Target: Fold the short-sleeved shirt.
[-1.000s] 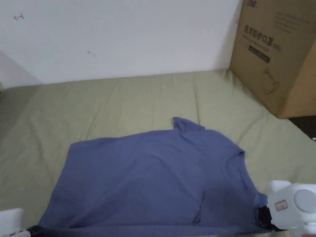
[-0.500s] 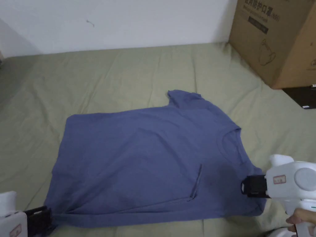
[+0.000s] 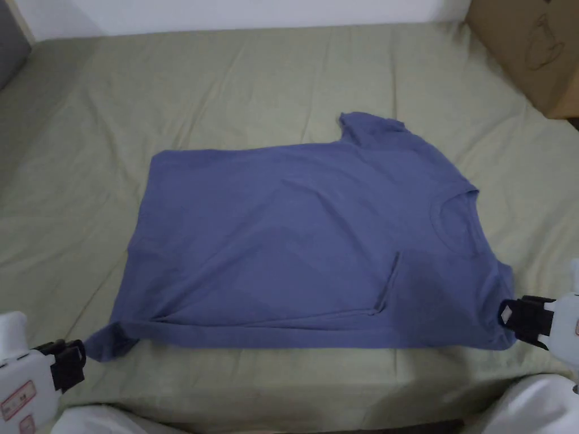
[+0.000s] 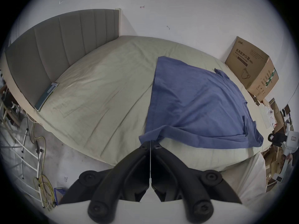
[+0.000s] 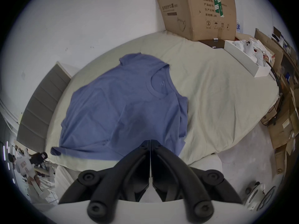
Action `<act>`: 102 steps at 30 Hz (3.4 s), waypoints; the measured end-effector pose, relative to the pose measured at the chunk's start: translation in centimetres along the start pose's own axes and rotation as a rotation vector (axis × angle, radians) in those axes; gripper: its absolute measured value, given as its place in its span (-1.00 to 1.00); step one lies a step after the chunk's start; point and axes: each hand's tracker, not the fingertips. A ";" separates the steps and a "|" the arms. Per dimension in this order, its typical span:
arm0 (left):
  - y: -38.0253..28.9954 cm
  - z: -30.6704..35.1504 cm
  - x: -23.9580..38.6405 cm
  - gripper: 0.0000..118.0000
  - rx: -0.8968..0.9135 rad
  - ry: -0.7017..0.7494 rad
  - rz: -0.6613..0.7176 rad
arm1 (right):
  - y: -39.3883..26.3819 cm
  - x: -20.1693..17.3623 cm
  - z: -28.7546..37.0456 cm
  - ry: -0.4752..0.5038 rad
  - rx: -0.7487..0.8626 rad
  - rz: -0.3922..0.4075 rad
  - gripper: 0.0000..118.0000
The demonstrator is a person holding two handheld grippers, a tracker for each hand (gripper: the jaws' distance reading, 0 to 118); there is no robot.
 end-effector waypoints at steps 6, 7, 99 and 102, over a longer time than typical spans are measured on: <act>1.3 -3.1 0.5 0.62 -0.018 0.040 -0.087 | -0.7 1.1 -0.6 -0.007 -0.012 -0.044 -0.99; 1.6 -3.8 0.6 0.61 -0.024 0.035 -0.080 | -0.8 1.2 -0.6 -0.014 -0.011 -0.056 -0.99; 9.3 -11.9 4.2 -0.87 -0.148 -0.009 -0.025 | 11.3 1.4 -18.0 -0.269 -0.207 0.083 -0.74; 9.7 -10.8 3.6 -0.87 -0.144 -0.034 -0.027 | 11.3 1.9 -15.7 -0.230 -0.186 -0.001 -0.79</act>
